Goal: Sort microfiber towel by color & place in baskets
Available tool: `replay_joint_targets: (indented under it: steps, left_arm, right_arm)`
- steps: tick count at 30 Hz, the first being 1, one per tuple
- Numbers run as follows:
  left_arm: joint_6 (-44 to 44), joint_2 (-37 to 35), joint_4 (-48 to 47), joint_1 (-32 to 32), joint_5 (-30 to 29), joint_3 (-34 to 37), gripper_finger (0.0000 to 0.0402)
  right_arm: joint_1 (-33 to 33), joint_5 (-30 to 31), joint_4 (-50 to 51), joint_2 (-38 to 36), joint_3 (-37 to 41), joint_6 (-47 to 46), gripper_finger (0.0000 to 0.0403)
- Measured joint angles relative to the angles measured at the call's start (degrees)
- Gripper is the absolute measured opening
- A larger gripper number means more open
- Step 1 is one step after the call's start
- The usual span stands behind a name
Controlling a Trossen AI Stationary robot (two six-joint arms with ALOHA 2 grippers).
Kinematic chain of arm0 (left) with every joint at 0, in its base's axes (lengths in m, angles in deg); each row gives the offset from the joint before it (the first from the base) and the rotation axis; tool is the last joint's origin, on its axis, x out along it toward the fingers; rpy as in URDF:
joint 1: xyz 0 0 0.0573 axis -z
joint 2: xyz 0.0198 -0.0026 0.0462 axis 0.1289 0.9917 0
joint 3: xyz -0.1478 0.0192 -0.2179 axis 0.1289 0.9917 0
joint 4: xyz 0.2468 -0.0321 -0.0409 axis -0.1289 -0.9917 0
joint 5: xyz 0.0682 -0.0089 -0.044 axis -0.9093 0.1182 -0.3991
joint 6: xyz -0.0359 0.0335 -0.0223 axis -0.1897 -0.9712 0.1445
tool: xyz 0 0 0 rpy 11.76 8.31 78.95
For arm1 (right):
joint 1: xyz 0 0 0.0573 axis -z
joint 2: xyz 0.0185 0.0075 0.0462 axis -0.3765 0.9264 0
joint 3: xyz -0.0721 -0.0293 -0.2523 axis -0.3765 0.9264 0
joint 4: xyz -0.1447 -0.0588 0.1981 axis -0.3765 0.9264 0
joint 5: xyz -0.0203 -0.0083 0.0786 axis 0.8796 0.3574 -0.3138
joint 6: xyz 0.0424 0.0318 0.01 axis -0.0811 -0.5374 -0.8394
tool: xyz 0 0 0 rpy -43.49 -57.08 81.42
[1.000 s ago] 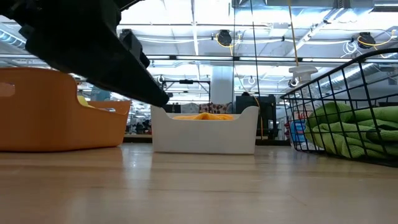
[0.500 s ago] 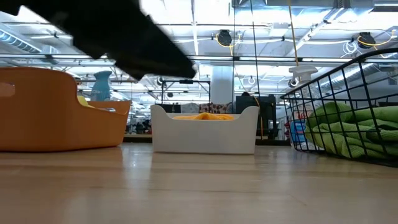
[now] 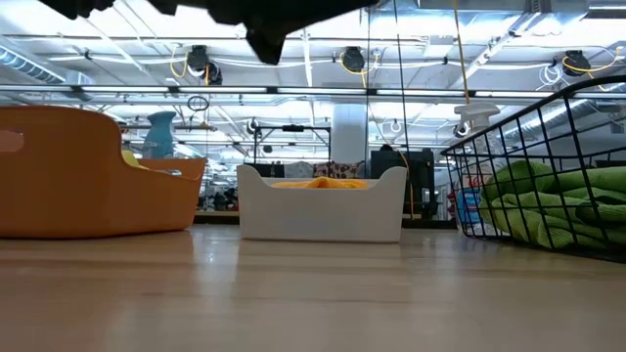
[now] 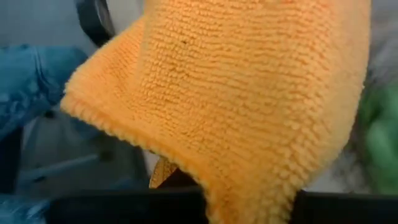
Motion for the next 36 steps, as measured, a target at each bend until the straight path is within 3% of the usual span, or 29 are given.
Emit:
replay_joint_targets:
  steps: [5,11,14,19,22,27,32,36]
  left_arm:
    - [-5.39,0.0,3.59,-1.44,-1.5,0.0,0.0086]
    - [-17.47,-3.52,6.82,-0.66,-17.93,0.0,0.0086]
    - [-23.25,-7.03,7.58,-0.14,-21.61,0.0,0.0086]
    - [-26.49,-13.67,6.1,0.16,-21.69,0.0,0.0087]
    - [-24.96,-17.69,-0.69,-0.16,-17.64,-0.09,0.0102]
    - [-19.53,-20.23,-9.79,-1.13,-9.46,-1.41,0.0169]
    - [-20.38,-18.49,-10.97,-2.83,-11.51,-1.77,0.0247]
    - [-20.37,-16.56,-11.2,-5.64,-13.1,-1.77,0.0288]
  right_arm:
    - [3.51,9.48,8.33,-0.03,-5.57,11.21,0.0015]
    - [9.98,15.92,17.25,-0.13,-7.24,22.17,0.0023]
    - [13.7,16.17,18.88,-0.13,-7.08,27.1,0.0028]
    - [18.59,18.61,18.87,-0.13,-6.87,37.83,0.0027]
    - [21.53,18.6,18.77,-0.13,-6.87,43.85,0.0028]
    - [26.96,18.74,18.84,-0.48,-6.87,51.11,0.0029]
    - [31.19,18.46,16.49,-0.48,-6.87,57.71,0.0031]
    - [33.17,18.42,11.72,-0.48,-6.87,65.15,0.0031]
